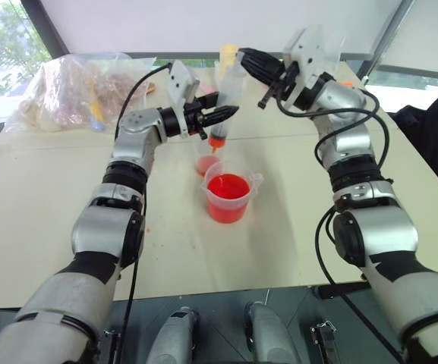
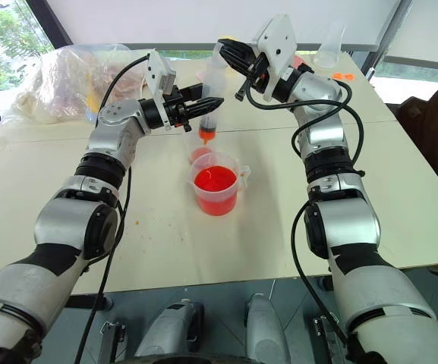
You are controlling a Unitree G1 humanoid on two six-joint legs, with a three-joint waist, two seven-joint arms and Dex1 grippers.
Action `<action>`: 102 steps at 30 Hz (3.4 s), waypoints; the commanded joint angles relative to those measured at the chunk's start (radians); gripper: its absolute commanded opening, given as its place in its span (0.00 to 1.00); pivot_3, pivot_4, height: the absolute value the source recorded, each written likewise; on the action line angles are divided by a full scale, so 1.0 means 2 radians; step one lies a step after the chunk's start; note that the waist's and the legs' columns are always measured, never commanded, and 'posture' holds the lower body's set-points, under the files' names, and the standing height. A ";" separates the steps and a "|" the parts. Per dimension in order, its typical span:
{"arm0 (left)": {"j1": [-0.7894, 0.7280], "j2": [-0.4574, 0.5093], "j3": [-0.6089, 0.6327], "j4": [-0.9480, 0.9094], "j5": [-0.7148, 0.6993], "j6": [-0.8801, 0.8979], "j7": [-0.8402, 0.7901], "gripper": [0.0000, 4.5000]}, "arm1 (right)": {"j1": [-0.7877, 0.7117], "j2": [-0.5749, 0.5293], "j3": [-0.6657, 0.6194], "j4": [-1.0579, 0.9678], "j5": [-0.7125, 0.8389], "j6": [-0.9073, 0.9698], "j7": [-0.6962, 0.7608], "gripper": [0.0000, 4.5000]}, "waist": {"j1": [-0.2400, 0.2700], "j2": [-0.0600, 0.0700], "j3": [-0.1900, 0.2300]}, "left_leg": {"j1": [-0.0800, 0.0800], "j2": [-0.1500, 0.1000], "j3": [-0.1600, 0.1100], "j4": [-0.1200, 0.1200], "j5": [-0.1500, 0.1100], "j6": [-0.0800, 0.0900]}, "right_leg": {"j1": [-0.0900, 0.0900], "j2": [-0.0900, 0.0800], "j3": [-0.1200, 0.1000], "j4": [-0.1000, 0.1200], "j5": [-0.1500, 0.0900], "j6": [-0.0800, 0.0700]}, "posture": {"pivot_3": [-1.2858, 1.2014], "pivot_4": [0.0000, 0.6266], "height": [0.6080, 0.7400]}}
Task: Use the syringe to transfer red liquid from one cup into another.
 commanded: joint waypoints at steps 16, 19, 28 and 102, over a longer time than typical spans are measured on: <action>-0.008 0.016 0.021 -0.084 -0.020 0.034 0.016 0.32 | 0.024 0.047 -0.013 -0.076 0.042 0.065 0.012 0.00 | 0.000 0.000 0.000 | 0.000 0.000 0.000 0.000 0.000 0.000 | 0.000 0.000 0.000 0.001 0.000 0.000 | 0.52 0.24 1.00; -0.011 0.020 0.027 -0.081 -0.023 0.036 0.021 0.32 | 0.030 0.054 -0.014 -0.081 0.045 0.073 0.011 0.00 | -0.001 0.000 0.000 | 0.000 0.000 0.000 0.000 0.000 0.000 | 0.000 0.000 0.000 0.001 0.000 0.000 | 0.52 0.24 1.00; -0.007 0.023 0.025 -0.086 -0.023 0.038 0.020 0.32 | 0.044 0.064 -0.006 -0.089 0.042 0.087 0.020 0.00 | 0.000 0.000 0.000 | 0.000 0.000 0.000 0.000 0.000 0.000 | 0.000 0.000 0.000 0.001 0.000 0.000 | 0.52 0.24 1.00; 0.185 -0.091 0.425 -0.514 -0.291 0.849 0.836 0.43 | 0.358 -0.148 0.091 -0.660 0.197 0.391 0.128 0.76 | 0.028 -0.004 0.000 | 0.001 0.000 -0.001 0.004 0.000 -0.002 | 0.000 -0.002 0.001 0.005 -0.001 0.001 | 0.52 0.24 1.00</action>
